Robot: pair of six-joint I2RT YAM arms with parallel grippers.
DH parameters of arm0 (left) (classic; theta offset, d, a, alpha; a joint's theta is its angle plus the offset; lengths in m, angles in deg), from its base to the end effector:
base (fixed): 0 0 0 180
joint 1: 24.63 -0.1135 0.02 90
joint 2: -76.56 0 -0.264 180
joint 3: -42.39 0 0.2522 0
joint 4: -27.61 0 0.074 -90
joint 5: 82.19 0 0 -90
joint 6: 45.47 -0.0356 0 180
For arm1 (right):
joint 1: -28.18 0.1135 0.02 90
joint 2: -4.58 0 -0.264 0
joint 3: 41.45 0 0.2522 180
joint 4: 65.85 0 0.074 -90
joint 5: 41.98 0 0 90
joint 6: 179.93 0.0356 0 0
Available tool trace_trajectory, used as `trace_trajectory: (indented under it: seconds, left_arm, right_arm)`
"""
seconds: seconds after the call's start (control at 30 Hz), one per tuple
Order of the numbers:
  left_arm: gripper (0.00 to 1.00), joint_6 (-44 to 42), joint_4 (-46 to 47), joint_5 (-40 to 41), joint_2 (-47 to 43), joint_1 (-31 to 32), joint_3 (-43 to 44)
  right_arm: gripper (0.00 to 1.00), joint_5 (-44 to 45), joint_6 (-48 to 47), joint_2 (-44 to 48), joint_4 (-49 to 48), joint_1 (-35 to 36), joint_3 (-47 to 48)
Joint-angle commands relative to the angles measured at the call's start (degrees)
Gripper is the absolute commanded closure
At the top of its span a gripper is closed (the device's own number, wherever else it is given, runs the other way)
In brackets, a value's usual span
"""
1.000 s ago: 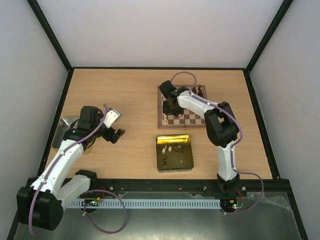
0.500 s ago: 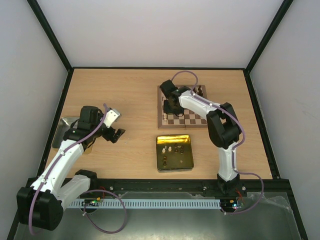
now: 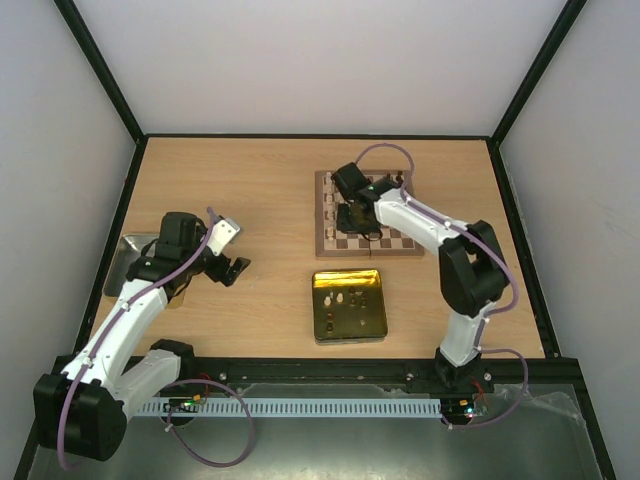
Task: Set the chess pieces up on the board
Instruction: Place the chess piece on the chessboard, then pick up the chess piece from the storage box.
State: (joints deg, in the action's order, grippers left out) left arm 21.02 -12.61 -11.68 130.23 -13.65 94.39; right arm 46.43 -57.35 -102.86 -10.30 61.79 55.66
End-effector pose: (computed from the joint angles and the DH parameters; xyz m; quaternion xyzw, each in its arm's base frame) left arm 0.1899 -0.0489 0.2470 0.3327 0.8391 -0.1098 0.4162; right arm 0.3259 0.2178 0.2201 -0.0117 0.9778 0.1254 0.1676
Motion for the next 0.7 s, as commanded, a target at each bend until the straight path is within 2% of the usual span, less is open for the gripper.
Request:
trace_trajectory:
  seconds: [0.0,0.17,0.37,0.67]
  left_arm:
    - [0.01,0.2,0.4,0.0,0.0,0.3,-0.9]
    - [0.01,0.4,0.6,0.6,0.2,0.7,-0.8]
    - [0.01,0.6,0.7,1.3,0.6,0.9,-1.0]
    - [0.01,0.6,0.8,2.1,0.8,0.9,-1.2]
  right_arm:
    - [0.82,0.7,1.1,7.1,1.3,1.5,-5.6]
    - [0.83,2.8,3.4,13.2,3.5,9.4,-10.2]
    - [0.84,-0.1,9.1,19.4,1.5,18.2,-18.4]
    - [0.83,-0.6,12.4,19.9,-2.7,25.4,-25.8]
